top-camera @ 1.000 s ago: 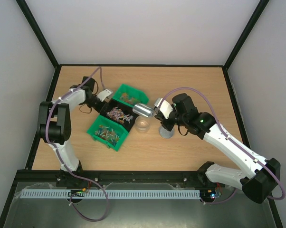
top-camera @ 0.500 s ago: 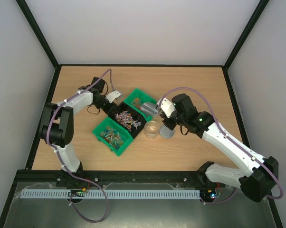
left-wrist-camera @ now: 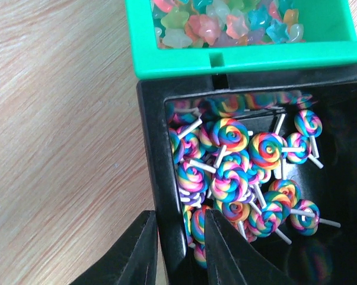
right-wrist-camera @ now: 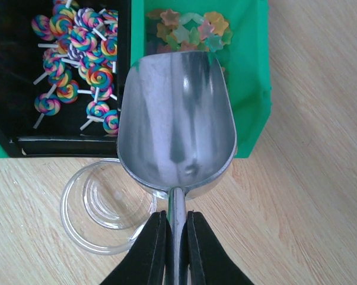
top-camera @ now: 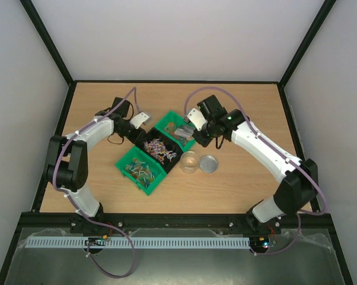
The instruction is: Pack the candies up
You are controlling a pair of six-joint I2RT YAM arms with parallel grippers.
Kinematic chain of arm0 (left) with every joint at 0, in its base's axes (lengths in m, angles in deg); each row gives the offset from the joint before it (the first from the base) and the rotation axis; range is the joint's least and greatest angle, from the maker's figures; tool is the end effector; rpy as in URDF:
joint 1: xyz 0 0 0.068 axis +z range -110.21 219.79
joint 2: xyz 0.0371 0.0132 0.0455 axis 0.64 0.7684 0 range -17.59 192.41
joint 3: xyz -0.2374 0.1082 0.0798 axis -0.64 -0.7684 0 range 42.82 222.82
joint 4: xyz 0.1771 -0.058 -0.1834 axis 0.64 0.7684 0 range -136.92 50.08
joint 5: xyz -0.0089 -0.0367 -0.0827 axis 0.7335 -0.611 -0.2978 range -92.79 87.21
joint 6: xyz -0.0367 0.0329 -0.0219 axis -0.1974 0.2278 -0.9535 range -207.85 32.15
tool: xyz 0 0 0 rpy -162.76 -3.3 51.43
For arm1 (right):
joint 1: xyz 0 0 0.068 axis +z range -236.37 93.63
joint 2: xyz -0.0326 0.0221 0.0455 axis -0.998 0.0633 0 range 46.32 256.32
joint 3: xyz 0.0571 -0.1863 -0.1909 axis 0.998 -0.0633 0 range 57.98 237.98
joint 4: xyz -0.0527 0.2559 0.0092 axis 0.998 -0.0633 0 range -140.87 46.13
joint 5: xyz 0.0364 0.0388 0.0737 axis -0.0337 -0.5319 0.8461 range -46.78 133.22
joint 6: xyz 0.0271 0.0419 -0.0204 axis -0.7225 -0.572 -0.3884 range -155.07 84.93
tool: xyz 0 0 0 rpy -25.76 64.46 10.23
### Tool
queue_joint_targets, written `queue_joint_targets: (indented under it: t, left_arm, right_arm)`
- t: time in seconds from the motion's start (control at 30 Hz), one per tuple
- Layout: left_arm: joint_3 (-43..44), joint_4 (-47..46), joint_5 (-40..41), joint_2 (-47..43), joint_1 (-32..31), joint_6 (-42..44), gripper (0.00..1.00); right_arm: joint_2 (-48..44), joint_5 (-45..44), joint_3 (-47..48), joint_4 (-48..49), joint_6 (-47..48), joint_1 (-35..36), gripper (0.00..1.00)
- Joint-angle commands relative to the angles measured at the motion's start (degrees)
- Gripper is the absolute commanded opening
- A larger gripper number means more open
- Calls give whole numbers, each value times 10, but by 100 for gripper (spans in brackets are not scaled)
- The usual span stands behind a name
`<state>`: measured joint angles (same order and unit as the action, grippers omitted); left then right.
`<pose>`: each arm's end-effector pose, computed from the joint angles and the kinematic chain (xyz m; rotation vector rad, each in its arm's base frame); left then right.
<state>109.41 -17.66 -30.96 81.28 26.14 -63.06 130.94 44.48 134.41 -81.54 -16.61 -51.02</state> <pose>0.3364 -0.0990 0.2016 0.9913 2.3510 -0.5732 0.2627 0.1874 0.3221 -1.0852 2.1154 0.1674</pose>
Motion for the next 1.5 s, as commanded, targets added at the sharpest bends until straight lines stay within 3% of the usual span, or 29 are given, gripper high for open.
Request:
queue_joint_targets:
  t: [0.0, 0.33, 0.53, 0.8, 1.47]
  left_arm:
    - [-22, 7, 13, -21, -6, -14, 25]
    - [-22, -8, -1, -21, -10, -47, 18]
    - [-70, -35, -5, -50, -26, -71, 19]
    - [-83, -46, 0, -55, -37, -83, 18]
    - [-72, -54, 2, -40, -38, -97, 18]
  right_arm:
    - [39, -7, 40, -72, -10, -2, 1]
    - [119, -40, 106, -126, -24, -2, 1]
    - [157, -52, 139, -145, -22, -2, 1]
    - [224, -51, 227, -240, -13, 0, 1]
    - [268, -106, 281, -321, 19, 8, 1]
